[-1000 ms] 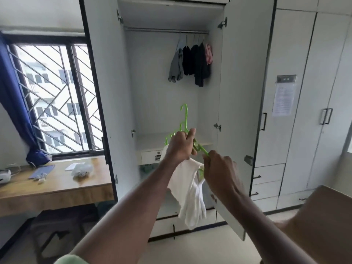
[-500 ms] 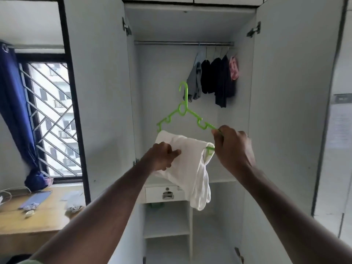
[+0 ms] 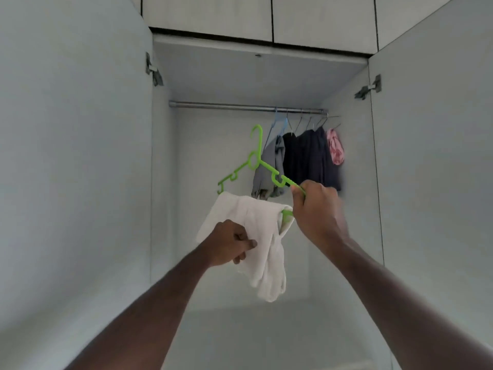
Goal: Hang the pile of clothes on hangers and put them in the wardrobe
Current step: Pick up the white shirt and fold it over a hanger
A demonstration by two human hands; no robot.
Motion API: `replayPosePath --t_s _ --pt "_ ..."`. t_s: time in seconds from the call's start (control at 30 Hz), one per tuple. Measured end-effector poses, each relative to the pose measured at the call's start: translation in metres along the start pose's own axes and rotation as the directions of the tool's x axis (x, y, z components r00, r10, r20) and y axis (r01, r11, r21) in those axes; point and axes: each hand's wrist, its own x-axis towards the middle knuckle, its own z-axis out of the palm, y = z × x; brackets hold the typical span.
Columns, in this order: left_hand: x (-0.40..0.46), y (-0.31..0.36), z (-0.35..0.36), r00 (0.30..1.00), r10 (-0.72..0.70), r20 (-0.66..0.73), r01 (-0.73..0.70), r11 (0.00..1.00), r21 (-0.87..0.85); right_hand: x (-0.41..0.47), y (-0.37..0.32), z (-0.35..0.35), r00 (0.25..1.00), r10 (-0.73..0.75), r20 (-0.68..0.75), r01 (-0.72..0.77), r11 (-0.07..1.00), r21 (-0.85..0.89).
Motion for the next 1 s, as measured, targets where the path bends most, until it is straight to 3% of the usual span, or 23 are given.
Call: replayPosePath --t_s 0.1,0.23,0.37,0.5,0.7,1.0 --pt "0.063 -0.023 -0.017 0.997 0.04 -0.062 -0.037 0.998 0.049 0.04 0.006 0.03 1.0 -0.004 -0.017 0.003 0.999 -0.034" --pt "0.14 -0.04 -0.027 0.994 0.104 -0.031 -0.097 0.979 0.177 0.1 0.022 0.078 0.997 -0.041 -0.06 0.038 0.998 -0.058" --pt "0.21 -0.047 -0.04 0.965 0.212 -0.151 -0.155 0.934 0.324 0.161 0.034 0.112 0.992 -0.068 -0.109 0.062 0.997 -0.056" --pt "0.27 -0.055 -0.041 0.937 0.263 -0.229 -0.196 0.941 0.277 0.217 0.043 0.128 0.988 -0.07 -0.139 0.06 0.996 -0.07" --pt "0.36 -0.051 -0.049 0.903 0.34 -0.264 -0.234 0.902 0.362 0.298 0.039 0.156 0.972 -0.166 -0.168 0.149 0.983 -0.111" --pt "0.441 -0.07 -0.061 0.852 0.455 -0.259 -0.327 0.848 0.417 0.349 0.02 0.212 0.977 -0.124 -0.173 0.108 0.989 -0.097"
